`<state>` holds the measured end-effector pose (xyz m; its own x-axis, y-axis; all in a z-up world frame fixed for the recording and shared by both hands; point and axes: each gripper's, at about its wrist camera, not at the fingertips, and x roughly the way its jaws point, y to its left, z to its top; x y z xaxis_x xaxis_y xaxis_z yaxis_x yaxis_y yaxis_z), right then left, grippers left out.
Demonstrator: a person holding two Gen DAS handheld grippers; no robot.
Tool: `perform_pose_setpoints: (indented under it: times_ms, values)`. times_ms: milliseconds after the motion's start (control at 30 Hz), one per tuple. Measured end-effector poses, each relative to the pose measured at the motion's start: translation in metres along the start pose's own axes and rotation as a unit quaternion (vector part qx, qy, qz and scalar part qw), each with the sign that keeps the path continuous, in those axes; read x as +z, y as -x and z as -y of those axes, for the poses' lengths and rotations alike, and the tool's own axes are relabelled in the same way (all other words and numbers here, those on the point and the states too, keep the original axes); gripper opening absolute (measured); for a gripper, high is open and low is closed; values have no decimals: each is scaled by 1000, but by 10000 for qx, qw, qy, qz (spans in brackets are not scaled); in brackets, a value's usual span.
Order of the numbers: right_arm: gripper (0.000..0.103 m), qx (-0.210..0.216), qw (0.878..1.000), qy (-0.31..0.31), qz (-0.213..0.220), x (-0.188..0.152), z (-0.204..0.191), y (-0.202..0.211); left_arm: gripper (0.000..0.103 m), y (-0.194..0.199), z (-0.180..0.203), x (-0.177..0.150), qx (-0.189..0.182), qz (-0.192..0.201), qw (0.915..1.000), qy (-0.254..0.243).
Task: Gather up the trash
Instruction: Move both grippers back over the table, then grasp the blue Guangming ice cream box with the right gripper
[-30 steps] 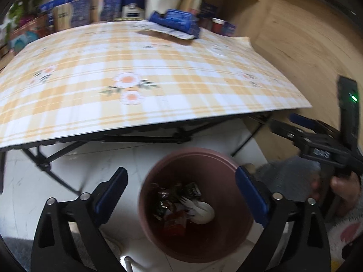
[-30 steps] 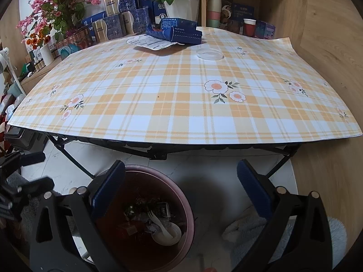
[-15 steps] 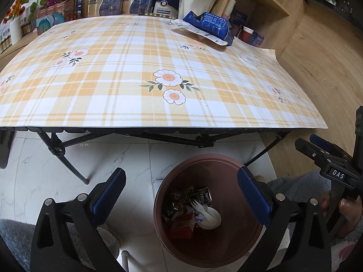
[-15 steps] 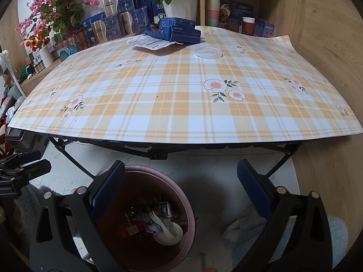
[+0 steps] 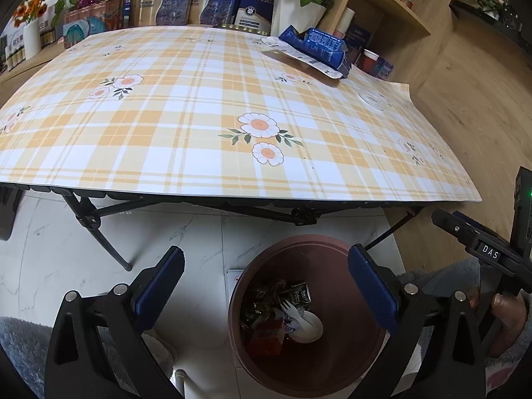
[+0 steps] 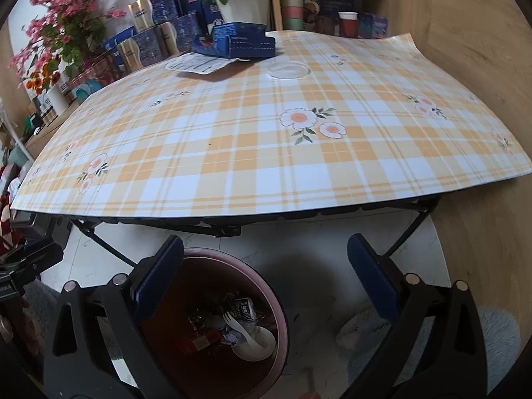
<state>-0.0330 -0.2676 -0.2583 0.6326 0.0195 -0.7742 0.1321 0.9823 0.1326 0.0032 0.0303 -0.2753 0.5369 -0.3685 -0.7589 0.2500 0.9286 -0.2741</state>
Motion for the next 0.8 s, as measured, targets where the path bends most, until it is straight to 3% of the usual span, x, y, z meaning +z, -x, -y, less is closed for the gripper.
perform_pose_setpoints:
  times_ms: [333,533,800]
  values:
    - [97,59,9998,95,176,34,9,2,96,16,-12,31,167,279,9994,-109]
    - [97,177,9972,626,361,94,8,-8,96,18,-26,80,243,431,9986,193]
    - [97,349,9880,1413,524,211,-2,-55,96,-1,-20,153,113,522,9983,222]
